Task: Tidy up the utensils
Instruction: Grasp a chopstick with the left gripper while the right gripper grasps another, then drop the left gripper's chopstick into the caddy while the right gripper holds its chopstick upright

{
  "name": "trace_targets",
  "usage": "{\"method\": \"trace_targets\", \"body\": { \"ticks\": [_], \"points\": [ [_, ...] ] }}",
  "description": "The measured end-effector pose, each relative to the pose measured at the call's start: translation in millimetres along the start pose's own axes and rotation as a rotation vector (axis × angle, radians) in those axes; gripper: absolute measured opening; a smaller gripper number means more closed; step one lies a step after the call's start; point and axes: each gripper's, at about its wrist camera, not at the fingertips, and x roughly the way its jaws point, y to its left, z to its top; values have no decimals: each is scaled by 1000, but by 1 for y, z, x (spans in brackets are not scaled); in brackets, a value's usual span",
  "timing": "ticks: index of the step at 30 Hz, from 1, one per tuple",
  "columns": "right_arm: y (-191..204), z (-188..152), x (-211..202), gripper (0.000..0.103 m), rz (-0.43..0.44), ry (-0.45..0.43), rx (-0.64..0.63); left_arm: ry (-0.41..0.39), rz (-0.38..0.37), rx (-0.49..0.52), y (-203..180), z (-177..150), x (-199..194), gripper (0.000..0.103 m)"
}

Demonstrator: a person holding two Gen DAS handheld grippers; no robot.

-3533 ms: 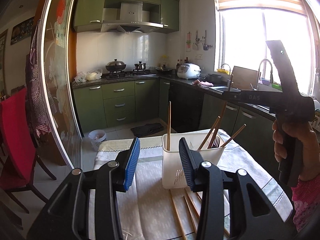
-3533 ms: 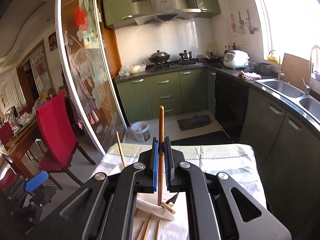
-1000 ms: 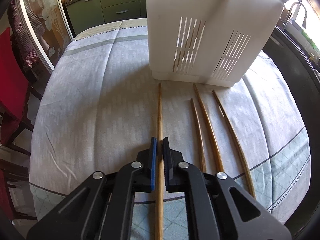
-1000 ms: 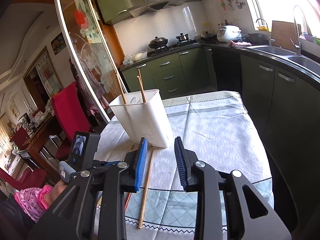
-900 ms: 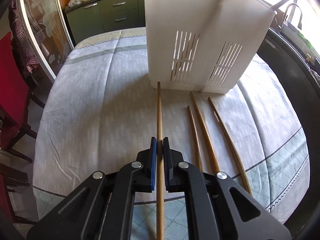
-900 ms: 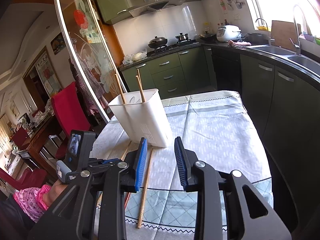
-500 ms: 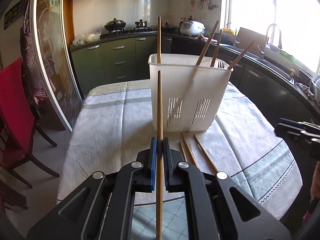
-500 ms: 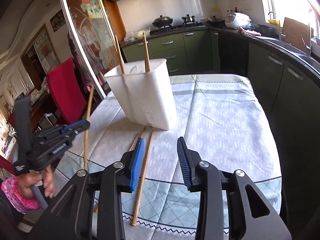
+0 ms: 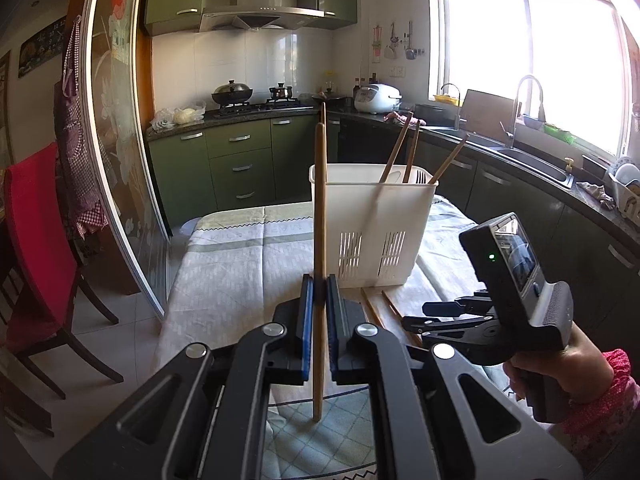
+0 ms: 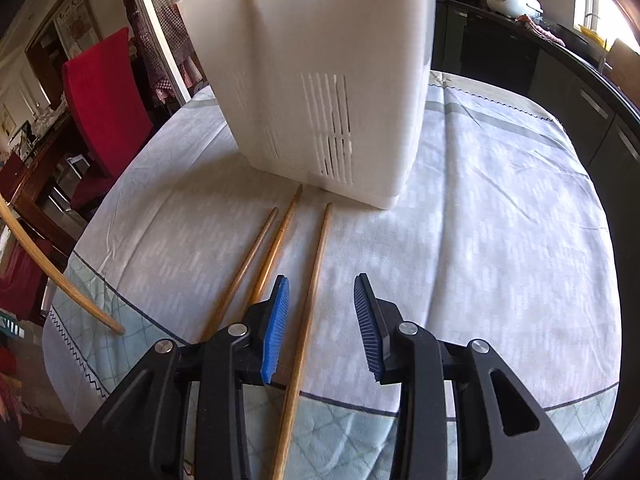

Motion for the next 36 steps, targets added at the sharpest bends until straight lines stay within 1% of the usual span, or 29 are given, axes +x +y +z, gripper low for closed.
{"method": "trace_targets", "body": {
  "ticks": [4, 10, 13, 15, 22, 28, 33, 36],
  "points": [
    [11, 6, 14, 34, -32, 22, -18, 0, 2, -14, 5, -2, 2, 6],
    [19, 14, 25, 27, -87, 33, -29, -3, 6, -16, 7, -3, 2, 6],
    [22, 22, 31, 18, -96, 33, -33, -3, 6, -14, 7, -3, 2, 6],
    [25, 23, 32, 7, -90, 34, -38, -4, 5, -15, 7, -3, 2, 6],
    [25, 23, 30, 6, -67, 22, -19, -1, 7, -8, 6, -3, 1, 6],
    [18, 22, -3, 6, -33, -49, -6, 4, 9, 0, 5, -3, 1, 6],
    [22, 15, -50, 6, -26, -167, -18, 6, 10, 8, 3, -2, 3, 6],
    [25, 5, -81, 6, -41, -245, -25, 6, 11, 15, 1, -2, 3, 6]
  ]
}}
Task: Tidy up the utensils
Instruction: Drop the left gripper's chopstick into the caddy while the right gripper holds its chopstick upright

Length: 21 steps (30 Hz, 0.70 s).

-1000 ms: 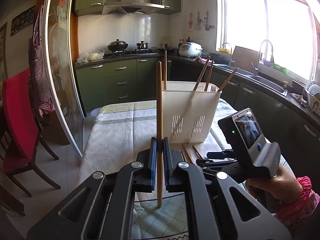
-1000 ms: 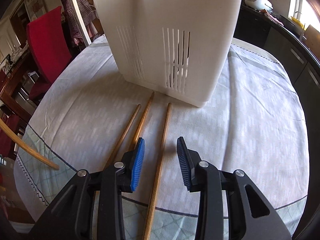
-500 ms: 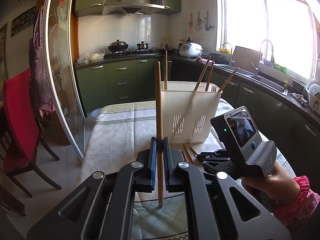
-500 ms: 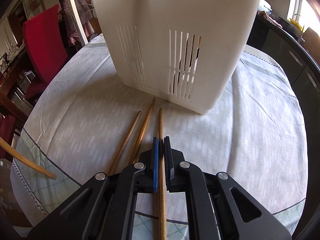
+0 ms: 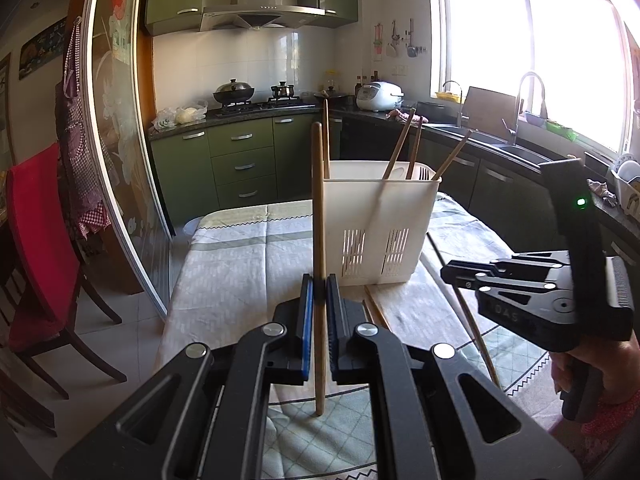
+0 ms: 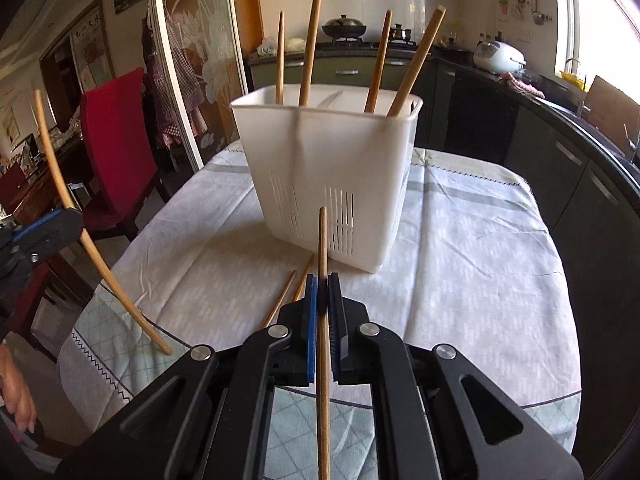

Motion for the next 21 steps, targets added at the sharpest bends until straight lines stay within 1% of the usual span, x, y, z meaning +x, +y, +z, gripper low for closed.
{"method": "trace_targets", "body": {
  "ticks": [5, 10, 14, 21],
  "points": [
    [-2, -5, -45, 6, -34, -109, 8, 3, -3, 11, -5, 0, -1, 6],
    [-5, -9, -85, 6, -36, -194, 25, 8, -2, 13, -8, 0, -2, 6],
    [-7, -11, -105, 6, -34, -225, 27, 8, 2, 11, -9, 1, -2, 6],
    [-8, -18, -121, 6, -26, -236, 31, -7, 5, 18, -12, 3, -6, 6]
  ]
}}
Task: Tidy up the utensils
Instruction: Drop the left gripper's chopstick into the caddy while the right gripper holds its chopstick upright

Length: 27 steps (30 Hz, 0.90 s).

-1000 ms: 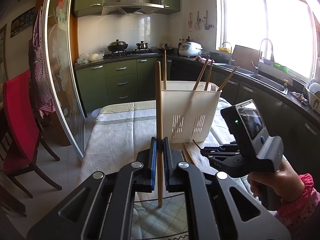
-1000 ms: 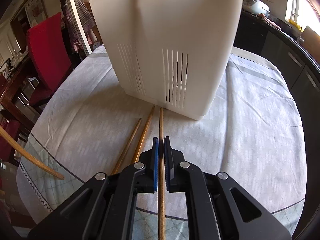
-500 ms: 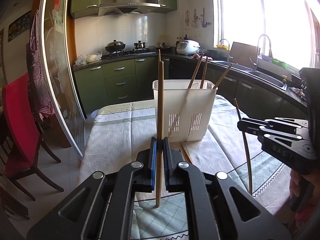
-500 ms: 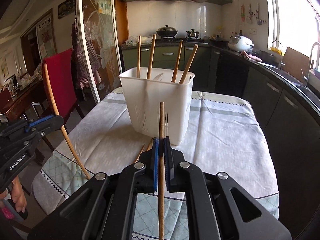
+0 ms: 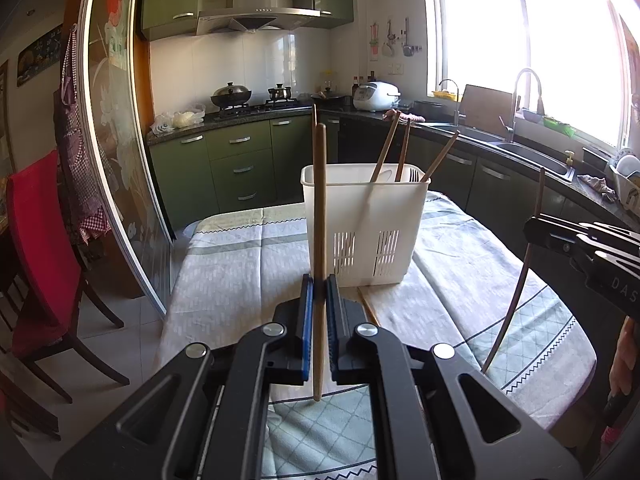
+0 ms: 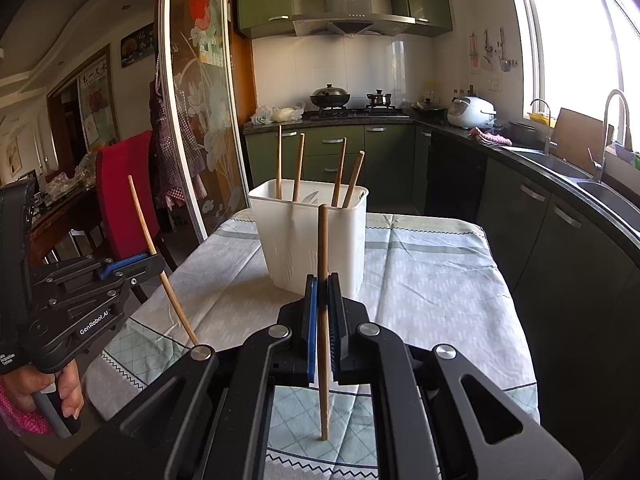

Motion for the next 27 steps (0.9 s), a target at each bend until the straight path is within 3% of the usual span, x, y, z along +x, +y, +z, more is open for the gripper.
{"method": "trace_targets", "body": {
  "ticks": [13, 19, 27],
  "points": [
    [-6, 0, -6, 6, 29, 0, 18, -49, -56, 2, -5, 37, -22, 6],
    [-10, 0, -9, 6, 35, -4, 25, -94, -105, -5, -8, 86, -35, 6],
    [-18, -3, -8, 6, 38, -1, 43, -199, -95, -16, -17, 154, -35, 6]
  ]
}}
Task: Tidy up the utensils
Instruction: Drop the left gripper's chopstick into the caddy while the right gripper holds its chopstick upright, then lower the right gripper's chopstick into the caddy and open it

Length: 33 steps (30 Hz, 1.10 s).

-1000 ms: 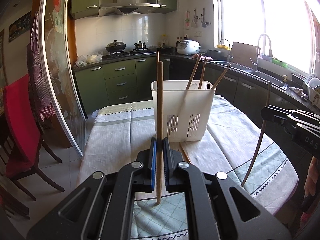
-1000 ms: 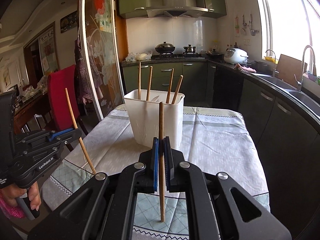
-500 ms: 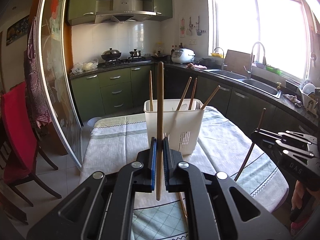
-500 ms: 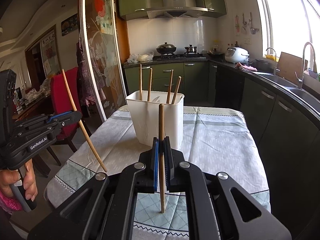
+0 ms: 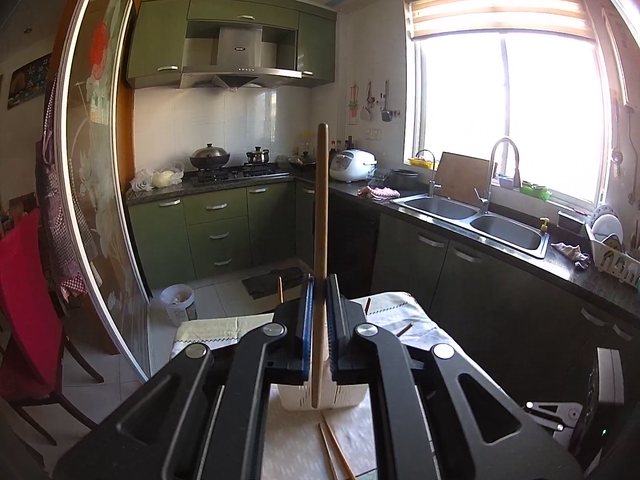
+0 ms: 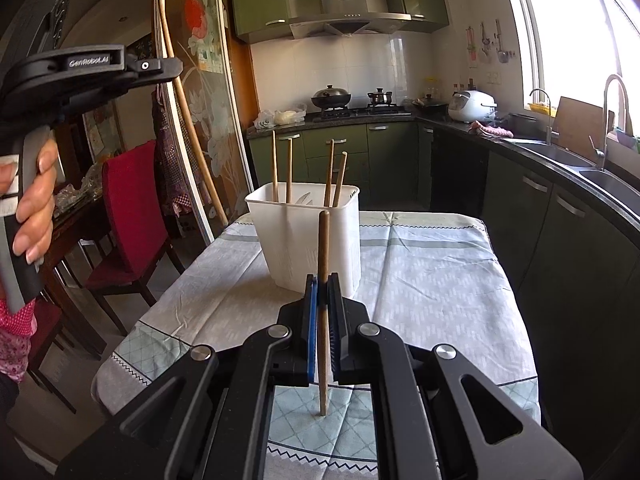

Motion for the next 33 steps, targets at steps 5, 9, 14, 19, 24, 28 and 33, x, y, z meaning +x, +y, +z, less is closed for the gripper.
{"method": "trace_targets", "body": {
  "ticks": [5, 9, 14, 19, 24, 28, 33],
  "points": [
    [-2, 0, 0, 6, 2, 0, 6, -40, 26, 3, -7, 22, 28, 6],
    [0, 0, -2, 6, 14, 0, 2, -30, 45, -6, -6, 25, 57, 6],
    [-2, 0, -2, 6, 21, 2, 4, 36, 63, -10, 1, 6, 96, 6],
    [-5, 3, -1, 6, 38, 9, 16, 95, 69, -9, 9, -18, 124, 6],
    [-3, 18, -4, 6, 48, -5, -2, 134, 60, -9, 15, -38, 132, 7],
    [3, 44, -7, 6, 69, -35, -24, 135, 45, -31, 25, -45, 122, 18],
    [12, 94, -12, 6, 85, -120, -41, 111, 42, -48, 38, -54, 88, 18]
  ]
}}
